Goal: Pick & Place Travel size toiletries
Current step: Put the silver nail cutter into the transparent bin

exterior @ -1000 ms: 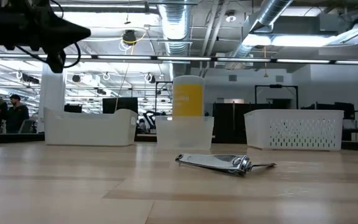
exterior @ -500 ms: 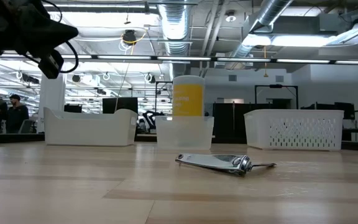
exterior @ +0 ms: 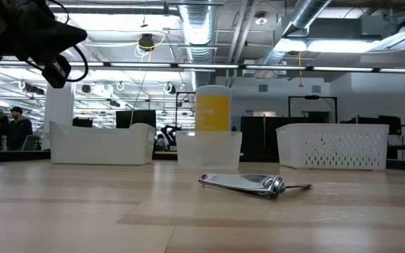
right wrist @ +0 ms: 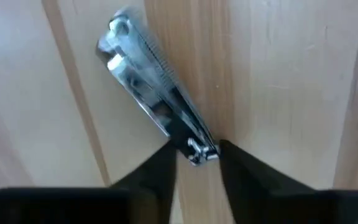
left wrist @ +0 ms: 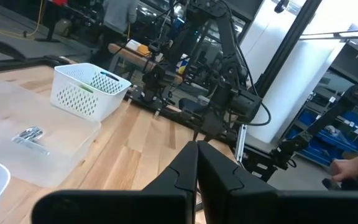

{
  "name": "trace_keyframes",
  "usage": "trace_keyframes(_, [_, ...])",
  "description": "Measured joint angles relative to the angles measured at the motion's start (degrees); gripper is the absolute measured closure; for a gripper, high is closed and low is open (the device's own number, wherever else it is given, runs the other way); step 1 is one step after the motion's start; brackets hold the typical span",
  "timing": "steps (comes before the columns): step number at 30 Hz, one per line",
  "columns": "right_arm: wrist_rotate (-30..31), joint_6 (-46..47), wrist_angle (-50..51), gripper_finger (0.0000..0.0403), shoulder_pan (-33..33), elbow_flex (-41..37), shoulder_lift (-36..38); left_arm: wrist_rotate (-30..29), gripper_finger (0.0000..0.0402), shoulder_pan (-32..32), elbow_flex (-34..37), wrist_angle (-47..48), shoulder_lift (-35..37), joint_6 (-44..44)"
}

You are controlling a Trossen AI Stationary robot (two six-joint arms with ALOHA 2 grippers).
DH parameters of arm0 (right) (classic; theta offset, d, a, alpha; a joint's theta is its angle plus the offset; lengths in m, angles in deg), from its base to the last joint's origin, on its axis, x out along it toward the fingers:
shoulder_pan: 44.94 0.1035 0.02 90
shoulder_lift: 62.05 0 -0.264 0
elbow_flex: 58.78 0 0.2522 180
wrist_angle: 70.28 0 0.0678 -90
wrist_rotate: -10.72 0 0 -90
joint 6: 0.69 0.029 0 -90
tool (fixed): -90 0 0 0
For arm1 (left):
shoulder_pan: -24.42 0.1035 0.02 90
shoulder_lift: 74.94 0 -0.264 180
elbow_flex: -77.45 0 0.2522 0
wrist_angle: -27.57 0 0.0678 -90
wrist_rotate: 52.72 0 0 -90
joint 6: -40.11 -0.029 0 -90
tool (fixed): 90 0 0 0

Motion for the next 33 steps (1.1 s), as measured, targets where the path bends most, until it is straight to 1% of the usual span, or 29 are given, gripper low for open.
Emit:
trace_keyframes(3, [-0.21, -0.03, -0.26, 0.0344, -0.79, 0.05, 0.02, 0.00, 0.0401, 0.00, 0.00, -0.06, 0.00, 0.07])
trace_keyframes(4, [-0.35, -0.11, -0.02, 0.0360, -1.02, 0.28, 0.02, 0.00, 0.0401, 0.00, 0.00, -0.24, 0.00, 0.07])
trace_keyframes(5, [-0.37, -0.52, 0.20, 0.0367, -1.30, 0.55, -0.03, 0.00, 0.0401, 0.00, 0.00, -0.40, 0.00, 0.09])
trace_keyframes(8, [-0.39, -2.43, 0.70, 0.0367, -2.11, 1.87, -0.26, -0.29, 0.0401, 0.00, 0.00, -1.05, 0.00, 0.02])
trace_keyframes(10, [-0.39, -3.18, 0.92, 0.0367, -2.58, 2.50, -0.47, -1.50, 0.0401, 0.00, 0.00, -1.40, 0.00, 0.74])
trace_keyframes(14, [-0.01, -3.28, 1.19, 0.0367, -3.09, 3.48, -0.59, -0.86, 0.0401, 0.00, 0.00, -2.64, 0.00, 7.42])
trace_keyframes(16, [0.21, -3.28, 1.55, 0.0367, -3.24, 3.85, -0.63, 0.54, 0.0401, 0.00, 0.00, -4.09, 0.00, 7.86])
trace_keyframes(18, [0.56, -3.30, 1.56, 0.0367, -3.29, 4.24, -0.70, 4.85, 0.0401, 0.02, 0.00, -7.49, 0.25, 3.54])
trace_keyframes(21, [1.73, -3.36, 1.14, 0.0367, -3.39, 4.86, -0.79, 14.93, 0.0401, 0.02, 0.01, -13.83, 1.60, -5.72])
trace_keyframes(22, [2.48, -3.45, 0.87, 0.0367, -3.48, 5.07, -0.81, 17.41, 0.0401, 0.02, 0.02, -14.29, 2.64, -7.18])
trace_keyframes(24, [2.65, -3.48, 0.85, 0.0367, -3.89, 5.31, -0.79, 19.68, 0.0401, 0.00, 0.02, -12.43, 4.88, -7.48])
trace_keyframes(26, [2.45, -3.48, 1.00, 0.0367, -4.31, 5.31, -0.79, 19.77, 0.0401, 0.02, 0.02, -7.22, 6.89, -5.98])
trace_keyframes(29, [1.97, -3.59, 1.14, 0.0367, -5.16, 5.31, -0.76, 19.76, 0.0401, 0.02, 0.02, -1.79, 10.35, -5.01])
trace_keyframes(33, [1.69, -6.19, 1.51, 0.0367, -6.52, 5.91, -0.72, 19.44, 0.0401, 0.02, 0.02, 2.44, 15.02, -7.79])
